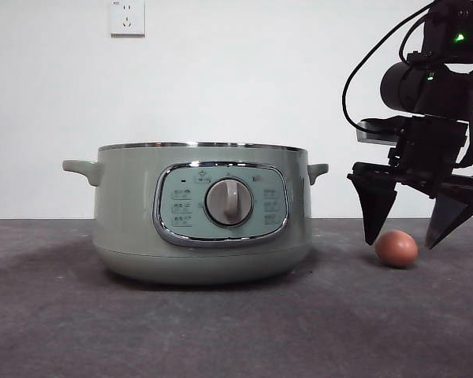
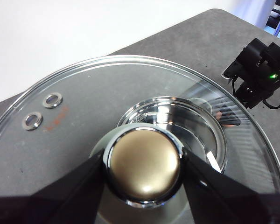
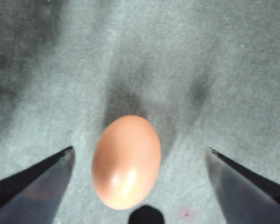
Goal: Pick up the egg,open the lid,put the egg in the pot,close the lid
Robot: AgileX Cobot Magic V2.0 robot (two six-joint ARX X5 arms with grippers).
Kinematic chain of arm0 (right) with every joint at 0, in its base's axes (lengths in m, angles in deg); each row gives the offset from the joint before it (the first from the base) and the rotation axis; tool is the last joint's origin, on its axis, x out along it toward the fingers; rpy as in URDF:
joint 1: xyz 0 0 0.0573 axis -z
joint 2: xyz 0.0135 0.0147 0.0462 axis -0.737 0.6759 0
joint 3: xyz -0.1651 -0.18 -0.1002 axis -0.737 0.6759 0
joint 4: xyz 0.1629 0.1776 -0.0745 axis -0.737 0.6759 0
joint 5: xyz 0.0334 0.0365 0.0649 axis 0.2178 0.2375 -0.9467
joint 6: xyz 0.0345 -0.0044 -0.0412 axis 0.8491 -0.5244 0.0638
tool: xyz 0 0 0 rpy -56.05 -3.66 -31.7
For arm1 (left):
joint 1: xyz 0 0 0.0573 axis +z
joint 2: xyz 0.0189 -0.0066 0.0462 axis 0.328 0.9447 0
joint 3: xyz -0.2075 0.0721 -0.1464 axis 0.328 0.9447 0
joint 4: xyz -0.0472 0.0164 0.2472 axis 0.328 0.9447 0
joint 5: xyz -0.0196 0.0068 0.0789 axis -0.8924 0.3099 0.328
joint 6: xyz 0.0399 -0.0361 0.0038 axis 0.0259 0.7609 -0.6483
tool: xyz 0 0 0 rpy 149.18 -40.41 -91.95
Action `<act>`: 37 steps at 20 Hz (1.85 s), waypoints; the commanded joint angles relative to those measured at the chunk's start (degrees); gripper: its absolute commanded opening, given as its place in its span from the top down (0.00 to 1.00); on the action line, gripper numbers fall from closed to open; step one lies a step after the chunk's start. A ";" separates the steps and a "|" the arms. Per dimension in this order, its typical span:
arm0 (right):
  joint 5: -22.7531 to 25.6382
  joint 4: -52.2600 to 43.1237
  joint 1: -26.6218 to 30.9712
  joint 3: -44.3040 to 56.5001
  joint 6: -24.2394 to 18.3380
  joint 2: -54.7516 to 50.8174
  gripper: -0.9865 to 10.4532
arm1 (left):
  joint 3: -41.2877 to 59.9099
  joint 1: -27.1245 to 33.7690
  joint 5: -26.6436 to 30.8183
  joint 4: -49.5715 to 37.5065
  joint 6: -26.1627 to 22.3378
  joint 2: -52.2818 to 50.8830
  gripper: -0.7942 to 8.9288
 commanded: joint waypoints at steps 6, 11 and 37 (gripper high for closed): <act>-0.07 0.37 -0.09 0.09 0.94 1.11 0.73 | -0.46 0.15 -0.42 -2.45 0.09 -0.90 0.93; -0.63 0.85 -0.09 0.17 1.79 1.11 0.87 | -0.46 0.15 -0.42 -2.47 -0.20 -0.90 0.93; -3.58 4.74 -16.39 -24.72 1.97 -11.30 0.92 | -0.46 1.70 -0.46 -1.46 -0.35 -2.69 0.93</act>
